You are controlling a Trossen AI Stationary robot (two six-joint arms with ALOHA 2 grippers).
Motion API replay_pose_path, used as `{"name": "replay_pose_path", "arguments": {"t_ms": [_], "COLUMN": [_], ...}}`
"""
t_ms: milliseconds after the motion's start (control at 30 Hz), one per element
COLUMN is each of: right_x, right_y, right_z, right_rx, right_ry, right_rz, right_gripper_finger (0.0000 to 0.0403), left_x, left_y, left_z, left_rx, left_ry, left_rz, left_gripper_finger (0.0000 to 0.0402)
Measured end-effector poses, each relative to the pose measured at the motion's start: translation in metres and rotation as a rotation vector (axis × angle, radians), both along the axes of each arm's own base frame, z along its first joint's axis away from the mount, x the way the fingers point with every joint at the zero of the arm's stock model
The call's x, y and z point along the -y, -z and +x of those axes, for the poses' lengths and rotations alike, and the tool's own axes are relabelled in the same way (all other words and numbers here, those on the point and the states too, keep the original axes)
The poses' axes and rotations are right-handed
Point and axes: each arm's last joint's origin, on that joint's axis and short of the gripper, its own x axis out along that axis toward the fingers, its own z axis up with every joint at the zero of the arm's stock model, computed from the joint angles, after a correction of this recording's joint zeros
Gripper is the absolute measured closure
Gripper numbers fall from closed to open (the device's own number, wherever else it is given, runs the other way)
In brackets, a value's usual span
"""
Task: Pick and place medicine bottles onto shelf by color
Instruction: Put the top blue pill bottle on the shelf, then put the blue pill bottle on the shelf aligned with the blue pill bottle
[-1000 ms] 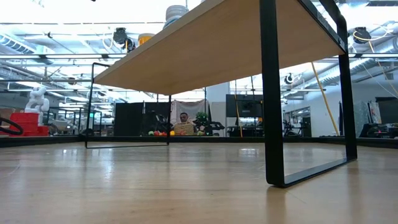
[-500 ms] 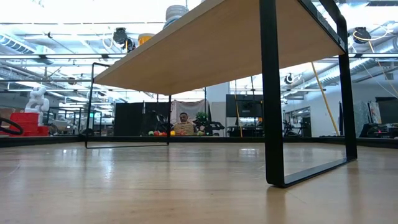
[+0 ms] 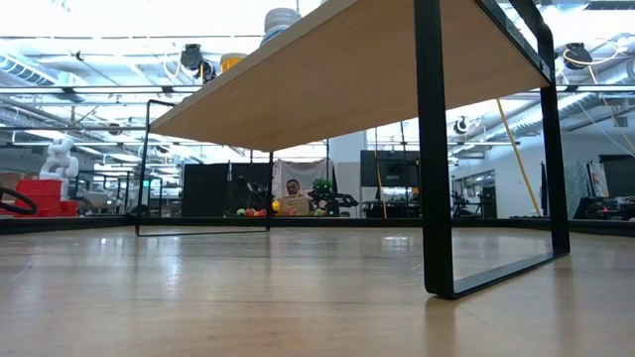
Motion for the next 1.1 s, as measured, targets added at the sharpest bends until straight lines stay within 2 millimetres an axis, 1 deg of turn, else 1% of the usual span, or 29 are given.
{"name": "replay_pose_path", "arguments": {"t_ms": [100,467,833,1100], "right_x": [-0.001,-0.0013,-0.0014,-0.0014], "right_y": [0.0026,0.0021,0.0016,-0.0048], "right_z": [0.0022,0.0029,0.0035,0.0035], "right_rx": [-0.007,0.002,0.01,0.063], "right_ry": [-0.002,-0.002,-0.001,-0.005], "right_rz": [-0.005,-0.002,-0.002,0.017], "right_gripper_finger": [0.0277,0.0275,0.0215,0.0191], "left_x": [0.0,-0.0001,0.0,-0.0001], "left_y": [0.0,-0.0001,-0.0001,-0.0001], "left_z": [0.0,-0.0001,-0.0001,-0.0001], "left_rx": [0.0,0.0,0.0,0.0], "left_ry": [0.0,0.0,0.0,0.0], "left_rz": [-0.001,0.0,0.001,0.001], "left_gripper_finger": [0.0172,0.0172,0.0172,0.0172]}}
